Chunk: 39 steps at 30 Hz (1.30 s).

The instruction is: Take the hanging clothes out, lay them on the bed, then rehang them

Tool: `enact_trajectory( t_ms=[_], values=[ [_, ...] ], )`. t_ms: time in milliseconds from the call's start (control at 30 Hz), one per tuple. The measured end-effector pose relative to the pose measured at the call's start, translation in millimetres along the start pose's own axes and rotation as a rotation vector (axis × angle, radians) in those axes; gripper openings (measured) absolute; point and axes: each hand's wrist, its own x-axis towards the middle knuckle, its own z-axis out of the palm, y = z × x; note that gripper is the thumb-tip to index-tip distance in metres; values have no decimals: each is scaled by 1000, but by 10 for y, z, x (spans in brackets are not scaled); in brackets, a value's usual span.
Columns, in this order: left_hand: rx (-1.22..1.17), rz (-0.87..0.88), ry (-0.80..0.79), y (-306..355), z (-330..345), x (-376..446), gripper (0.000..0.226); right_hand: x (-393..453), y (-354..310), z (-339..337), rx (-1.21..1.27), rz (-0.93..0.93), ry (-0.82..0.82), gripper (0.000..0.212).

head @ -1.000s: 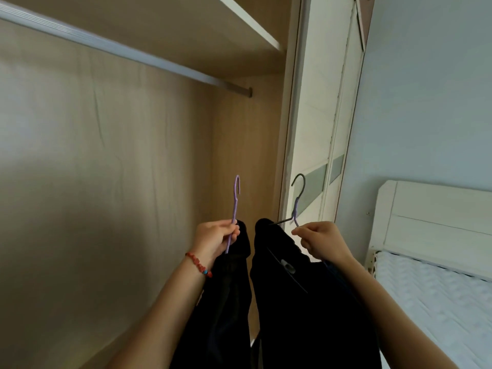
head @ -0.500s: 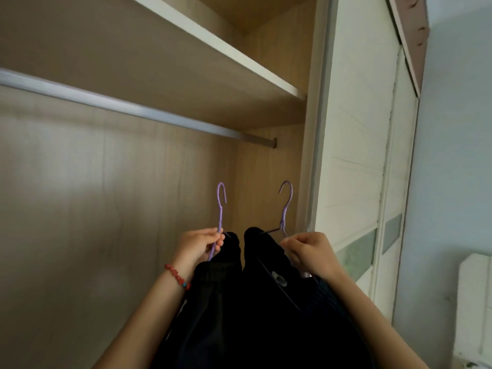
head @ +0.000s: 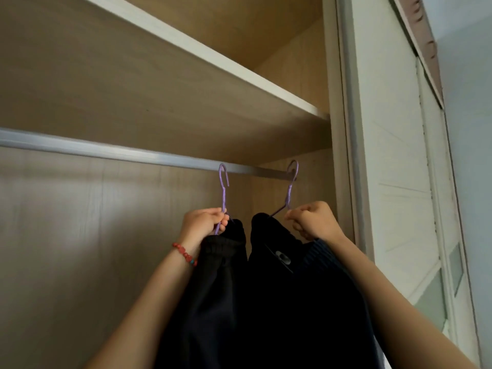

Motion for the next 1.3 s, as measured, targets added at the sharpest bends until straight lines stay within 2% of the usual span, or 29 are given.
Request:
enact_trajectory(
  t_ms=[67,167,267,367,533,900,1133,1200,1300],
  values=[
    [33,42,5,114,4,198,32,201,2,66,-5,-31,-14,22],
    [74,89,23,272,21,451,26,494,-45,192,-27,-65,-40,25],
    [124,112,68,376,-11,705,19,782,-64,336,-26,-121,-46,41],
    [171,128,118,447,-94,882,28,1020,-36,475,-4,-140,-54,50],
    [213,172,186,506,-244,998,34,1301,50,684,-51,-149,-104,50],
    [234,68,238,397,-546,1199,31,1689,334,1058,-253,-203,-176,43],
    [255,29,222,202,-647,1178,31,1749,530,1140,-332,-224,-167,23],
    [245,36,217,202,-660,1151,31,1766,553,1109,-336,-232,-166,26],
    [258,33,211,225,-664,1111,33,1785,618,1073,-343,-229,-144,42]
  ],
)
